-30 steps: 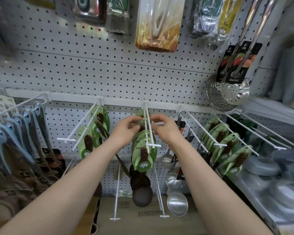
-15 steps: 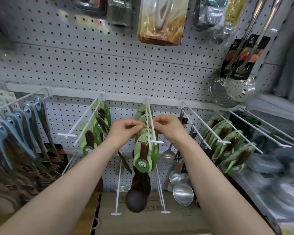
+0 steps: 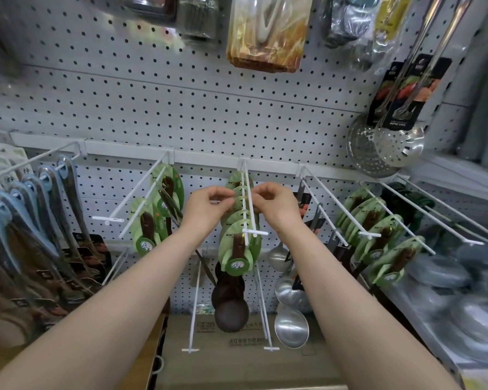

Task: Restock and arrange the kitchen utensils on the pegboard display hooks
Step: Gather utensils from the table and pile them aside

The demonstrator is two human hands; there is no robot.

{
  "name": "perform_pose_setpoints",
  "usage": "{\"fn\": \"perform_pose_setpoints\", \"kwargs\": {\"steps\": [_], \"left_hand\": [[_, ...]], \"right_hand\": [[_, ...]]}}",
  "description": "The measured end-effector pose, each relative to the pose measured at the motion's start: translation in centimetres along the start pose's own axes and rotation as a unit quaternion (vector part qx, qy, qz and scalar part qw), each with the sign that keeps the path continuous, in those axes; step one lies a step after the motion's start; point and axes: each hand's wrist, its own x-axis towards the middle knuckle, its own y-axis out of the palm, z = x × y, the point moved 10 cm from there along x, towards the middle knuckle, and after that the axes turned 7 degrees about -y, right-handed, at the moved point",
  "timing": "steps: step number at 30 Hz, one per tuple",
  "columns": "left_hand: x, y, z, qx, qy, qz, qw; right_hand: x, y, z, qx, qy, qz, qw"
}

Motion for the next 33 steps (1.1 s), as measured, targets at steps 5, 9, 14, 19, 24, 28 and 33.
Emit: {"fn": "perform_pose_setpoints", "kwargs": {"steps": [5,9,14,19,24,28,33], "left_hand": [[-2.8,-0.7,-0.2,-0.002,0.042,-0.024,0.999],[-5.5,-0.5,-0.9,0.006,0.091,-0.016,0.996],[-7.6,-0.4,-1.4,0.022,0.096,-0.016,0.995],[-8.6,-0.6,-1.5,0.027,0.095,-0.029,0.995],[-8.9,-0.6,-1.6,0.039,0.105,-0.022,0.993],[-8.6,-0.8,-1.2,0.044,0.108,-0.002,0.993],[-9.2,-2.5,0.0,0.025,0.104,0.024,0.994]], "right_hand": [[-2.6,-0.6,1.4,0.013,-0.053,0.001,0.998],[-4.5,0.4,1.6,0.014,-0.091,0.036,0.995],[-6.4,0.1,1.6,0.022,-0.101,0.056,0.993],[-7.4,-0.1,2.2,0.013,-0.12,0.065,0.991],[-7.7,-0.1,2.4,0.016,-0.113,0.056,0.992],[-8.5,-0.3,2.6,0.006,-0.114,0.033,0.993],[-10.2,-1.3,1.2,-0.022,-0.085,-0.077,0.993]]}}
